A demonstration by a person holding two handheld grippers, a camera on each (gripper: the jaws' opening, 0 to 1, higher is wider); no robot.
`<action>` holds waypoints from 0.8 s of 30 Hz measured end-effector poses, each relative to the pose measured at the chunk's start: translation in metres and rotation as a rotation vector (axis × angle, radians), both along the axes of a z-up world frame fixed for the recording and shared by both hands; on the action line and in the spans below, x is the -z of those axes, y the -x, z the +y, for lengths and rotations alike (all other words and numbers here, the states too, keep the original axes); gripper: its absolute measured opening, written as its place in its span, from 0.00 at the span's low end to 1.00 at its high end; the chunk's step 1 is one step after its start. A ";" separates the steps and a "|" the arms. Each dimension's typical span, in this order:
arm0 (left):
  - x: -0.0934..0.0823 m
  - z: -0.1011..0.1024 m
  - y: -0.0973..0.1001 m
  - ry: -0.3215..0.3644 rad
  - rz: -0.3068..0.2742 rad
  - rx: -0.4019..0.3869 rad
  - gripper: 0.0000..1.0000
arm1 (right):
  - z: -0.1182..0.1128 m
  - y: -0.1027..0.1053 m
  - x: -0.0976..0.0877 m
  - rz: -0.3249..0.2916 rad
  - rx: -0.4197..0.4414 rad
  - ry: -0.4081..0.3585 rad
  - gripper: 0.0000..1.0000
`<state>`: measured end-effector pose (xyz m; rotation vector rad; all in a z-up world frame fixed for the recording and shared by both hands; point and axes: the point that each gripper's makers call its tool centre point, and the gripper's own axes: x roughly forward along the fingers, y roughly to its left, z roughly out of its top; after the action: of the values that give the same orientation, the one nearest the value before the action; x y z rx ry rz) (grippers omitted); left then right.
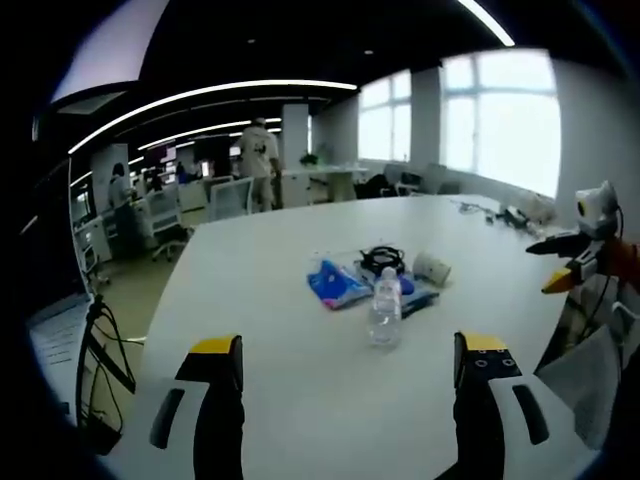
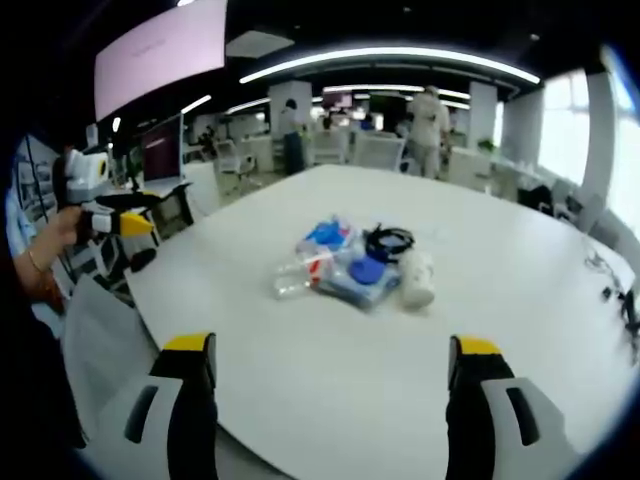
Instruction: Arrange the tabletop items into an orderly group along one side of the table until the central work area is clear of visible clutter.
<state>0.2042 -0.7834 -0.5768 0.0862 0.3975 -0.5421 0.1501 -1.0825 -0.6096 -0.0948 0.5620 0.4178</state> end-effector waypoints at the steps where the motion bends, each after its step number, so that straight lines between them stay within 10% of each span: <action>1: 0.000 0.000 0.000 0.002 -0.002 0.000 0.85 | 0.000 0.000 0.000 0.000 0.000 0.000 0.94; 24: -0.001 -0.001 0.000 0.016 -0.001 0.011 0.85 | 0.001 0.000 -0.003 0.005 0.006 -0.026 0.94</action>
<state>0.2040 -0.7844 -0.5757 0.0733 0.3920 -0.5557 0.1497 -1.0810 -0.6063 -0.0670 0.5611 0.4194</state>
